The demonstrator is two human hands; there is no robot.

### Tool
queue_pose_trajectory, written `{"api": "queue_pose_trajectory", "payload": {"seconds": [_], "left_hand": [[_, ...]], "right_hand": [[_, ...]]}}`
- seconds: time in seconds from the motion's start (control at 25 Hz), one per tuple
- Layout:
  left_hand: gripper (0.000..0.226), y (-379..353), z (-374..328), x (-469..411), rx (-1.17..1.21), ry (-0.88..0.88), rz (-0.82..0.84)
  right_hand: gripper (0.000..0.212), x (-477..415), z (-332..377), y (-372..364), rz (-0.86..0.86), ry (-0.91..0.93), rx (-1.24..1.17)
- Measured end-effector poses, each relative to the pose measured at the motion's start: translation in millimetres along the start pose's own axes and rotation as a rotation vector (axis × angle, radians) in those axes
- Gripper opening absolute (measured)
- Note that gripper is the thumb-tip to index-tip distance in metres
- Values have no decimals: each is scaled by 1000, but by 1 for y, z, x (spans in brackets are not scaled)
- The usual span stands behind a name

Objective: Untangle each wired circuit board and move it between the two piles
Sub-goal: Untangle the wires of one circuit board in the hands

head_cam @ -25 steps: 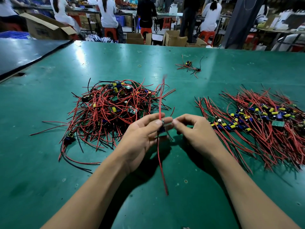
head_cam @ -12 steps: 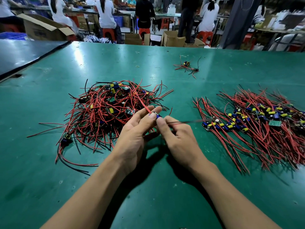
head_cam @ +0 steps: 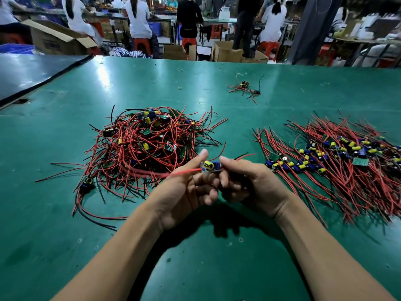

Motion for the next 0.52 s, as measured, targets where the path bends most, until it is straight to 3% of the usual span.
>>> {"api": "queue_pose_trajectory", "payload": {"seconds": [0.2, 0.4, 0.52], "left_hand": [[20, 1, 1, -2, 12, -83, 11], [22, 6, 1, -8, -48, -135, -48], [27, 9, -1, -9, -205, -213, -102]], "right_hand": [[27, -7, -1, 19, -205, 85, 95], [22, -13, 6, 27, -345, 247, 78], [26, -16, 4, 28, -390, 248, -43]]}}
Point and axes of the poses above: each hand's wrist, its own x-axis away from the middle knuckle, its own y-axis out of the back of the hand, z = x × y, the point moved 7 cm from there along -x, towards the middle knuckle, and after that the axes turned 14 degrees about -z, right-handed, at the moved point
